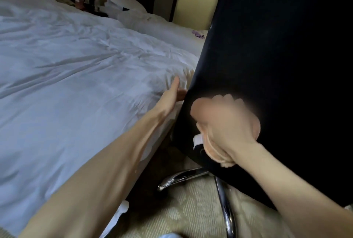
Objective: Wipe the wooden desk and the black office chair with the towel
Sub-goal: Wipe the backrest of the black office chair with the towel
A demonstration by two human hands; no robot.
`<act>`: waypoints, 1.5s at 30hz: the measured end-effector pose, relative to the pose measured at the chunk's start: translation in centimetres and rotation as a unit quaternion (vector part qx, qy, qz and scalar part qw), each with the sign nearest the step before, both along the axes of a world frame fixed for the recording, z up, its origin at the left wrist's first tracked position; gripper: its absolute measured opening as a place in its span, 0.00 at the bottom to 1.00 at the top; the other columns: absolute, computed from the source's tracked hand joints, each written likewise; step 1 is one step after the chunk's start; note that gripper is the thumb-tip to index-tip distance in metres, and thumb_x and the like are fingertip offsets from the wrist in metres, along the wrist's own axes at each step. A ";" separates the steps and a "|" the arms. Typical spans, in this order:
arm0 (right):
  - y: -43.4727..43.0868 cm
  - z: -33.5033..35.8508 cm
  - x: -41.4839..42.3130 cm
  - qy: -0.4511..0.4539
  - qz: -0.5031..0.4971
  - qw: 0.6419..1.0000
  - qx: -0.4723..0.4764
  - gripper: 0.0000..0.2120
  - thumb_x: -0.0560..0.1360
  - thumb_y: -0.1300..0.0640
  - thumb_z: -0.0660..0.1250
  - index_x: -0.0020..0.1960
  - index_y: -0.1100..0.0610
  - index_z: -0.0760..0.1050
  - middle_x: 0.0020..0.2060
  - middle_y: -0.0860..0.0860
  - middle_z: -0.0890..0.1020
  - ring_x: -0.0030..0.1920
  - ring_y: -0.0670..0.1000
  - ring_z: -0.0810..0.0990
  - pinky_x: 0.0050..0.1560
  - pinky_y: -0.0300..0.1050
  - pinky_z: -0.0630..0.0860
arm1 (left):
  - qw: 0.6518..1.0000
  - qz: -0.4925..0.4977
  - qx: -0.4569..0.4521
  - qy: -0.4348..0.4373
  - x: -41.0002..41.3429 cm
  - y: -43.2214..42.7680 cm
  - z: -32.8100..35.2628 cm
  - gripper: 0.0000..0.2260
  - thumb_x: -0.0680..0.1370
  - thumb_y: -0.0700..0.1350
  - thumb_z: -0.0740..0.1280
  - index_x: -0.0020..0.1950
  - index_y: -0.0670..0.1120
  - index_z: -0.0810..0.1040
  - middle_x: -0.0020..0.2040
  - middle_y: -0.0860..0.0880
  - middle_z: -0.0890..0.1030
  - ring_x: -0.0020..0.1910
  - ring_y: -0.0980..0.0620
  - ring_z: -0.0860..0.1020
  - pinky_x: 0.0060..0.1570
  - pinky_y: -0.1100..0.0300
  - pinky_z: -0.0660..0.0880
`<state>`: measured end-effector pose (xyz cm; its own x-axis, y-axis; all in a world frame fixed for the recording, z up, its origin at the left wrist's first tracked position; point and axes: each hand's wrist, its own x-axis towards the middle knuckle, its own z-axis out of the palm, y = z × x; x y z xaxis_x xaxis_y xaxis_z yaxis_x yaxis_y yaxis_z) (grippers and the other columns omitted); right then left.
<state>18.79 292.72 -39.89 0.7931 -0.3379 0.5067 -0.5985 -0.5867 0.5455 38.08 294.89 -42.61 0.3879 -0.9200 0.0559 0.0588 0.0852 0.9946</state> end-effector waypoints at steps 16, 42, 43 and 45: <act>2.5 -11.7 3.2 -0.057 0.028 0.995 0.074 0.09 0.74 0.61 0.65 0.52 0.55 0.78 0.49 0.56 0.75 0.46 0.59 0.72 0.43 0.53 0.68 | 0.985 -0.171 -0.002 -0.020 1.6 1.7 -1.4 0.54 0.76 0.74 0.30 0.67 0.38 0.80 0.62 0.40 0.84 0.66 0.48 0.80 0.80 0.47 0.54; 1.5 -7.8 -11.3 -0.014 0.013 0.995 0.098 0.20 0.66 0.56 0.74 0.57 0.48 0.77 0.54 0.54 0.76 0.48 0.57 0.70 0.47 0.51 0.63 | 0.968 0.238 -0.057 -0.054 -5.8 2.4 -4.5 0.21 0.84 0.55 0.57 0.41 0.46 0.82 0.39 0.49 0.84 0.40 0.50 0.82 0.46 0.51 0.77; 1.0 -6.7 -11.9 -0.071 0.035 0.995 0.058 0.20 0.66 0.58 0.73 0.57 0.48 0.79 0.54 0.55 0.78 0.48 0.58 0.71 0.46 0.52 0.63 | 0.950 0.300 -0.061 -0.068 -6.6 2.4 -5.1 0.19 0.83 0.52 0.58 0.35 0.45 0.75 0.33 0.49 0.78 0.34 0.51 0.76 0.42 0.49 0.73; -0.1 -4.3 -12.6 -0.167 0.069 0.983 -0.013 0.18 0.69 0.59 0.71 0.58 0.51 0.81 0.54 0.58 0.80 0.47 0.61 0.75 0.46 0.55 0.66 | 0.932 0.349 -0.063 -0.081 -8.9 2.6 -5.5 0.17 0.82 0.46 0.59 0.33 0.46 0.63 0.29 0.50 0.65 0.30 0.56 0.63 0.37 0.52 0.63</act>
<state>6.19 292.59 -44.16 0.6181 -0.2214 0.7543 -0.6625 -0.6632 0.3482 29.16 297.46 -48.16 0.8661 -0.4294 0.2561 -0.2044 0.1633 0.9652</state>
